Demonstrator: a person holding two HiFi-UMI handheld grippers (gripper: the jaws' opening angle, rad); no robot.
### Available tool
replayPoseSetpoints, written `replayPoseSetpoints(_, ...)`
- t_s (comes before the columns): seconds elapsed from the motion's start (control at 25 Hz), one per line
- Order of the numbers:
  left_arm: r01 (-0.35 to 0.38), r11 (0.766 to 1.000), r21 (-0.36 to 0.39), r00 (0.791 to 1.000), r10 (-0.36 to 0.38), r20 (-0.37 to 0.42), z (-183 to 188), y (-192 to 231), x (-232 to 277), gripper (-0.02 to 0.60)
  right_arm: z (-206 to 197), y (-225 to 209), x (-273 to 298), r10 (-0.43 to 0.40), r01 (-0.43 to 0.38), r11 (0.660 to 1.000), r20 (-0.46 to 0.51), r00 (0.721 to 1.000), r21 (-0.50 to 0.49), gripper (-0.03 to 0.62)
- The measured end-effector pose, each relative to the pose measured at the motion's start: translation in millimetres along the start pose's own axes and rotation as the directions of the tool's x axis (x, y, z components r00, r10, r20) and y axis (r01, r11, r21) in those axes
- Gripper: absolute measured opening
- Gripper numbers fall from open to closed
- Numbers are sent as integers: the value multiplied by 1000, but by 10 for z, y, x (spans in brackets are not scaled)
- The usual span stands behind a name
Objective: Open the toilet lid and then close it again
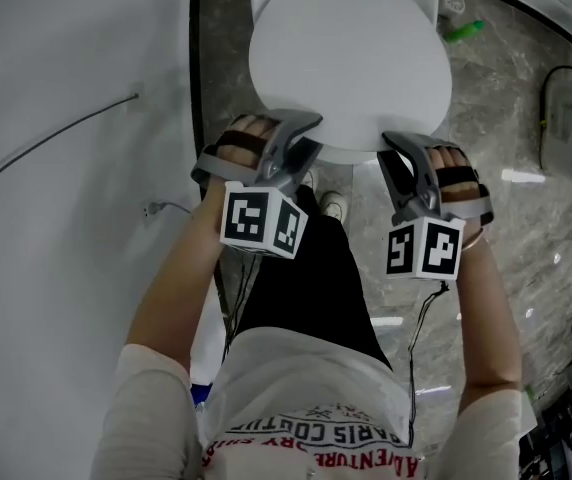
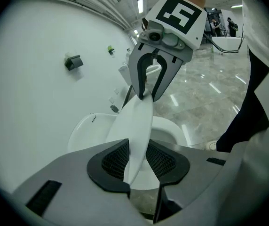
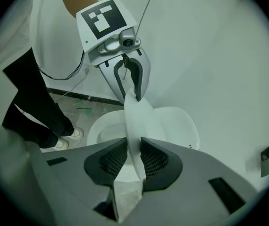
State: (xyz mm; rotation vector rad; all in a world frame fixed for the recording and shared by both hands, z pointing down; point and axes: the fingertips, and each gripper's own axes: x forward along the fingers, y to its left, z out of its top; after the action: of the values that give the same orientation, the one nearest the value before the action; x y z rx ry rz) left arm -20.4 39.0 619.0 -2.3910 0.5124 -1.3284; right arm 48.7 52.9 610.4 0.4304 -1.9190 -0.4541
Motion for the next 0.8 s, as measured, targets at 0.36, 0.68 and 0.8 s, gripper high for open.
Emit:
replayPoseSetpoints(0.36, -62, 992, 106, 997, 66, -34, -232, -527, 261, 121, -169, 552, 286, 18, -19, 999, -16, 1000, -44, 71)
replayPoseSetpoints(0.68, -68, 984, 165, 994, 80, -69, -431, -927, 501, 134, -316, 965, 547, -4, 1, 996, -39, 999, -85, 72)
replayPoseSetpoints(0.8, -68, 983, 168, 992, 85, -95, -502, -1028, 577, 140, -358, 1074, 645, -5, -1, 993, -46, 999, -119, 72)
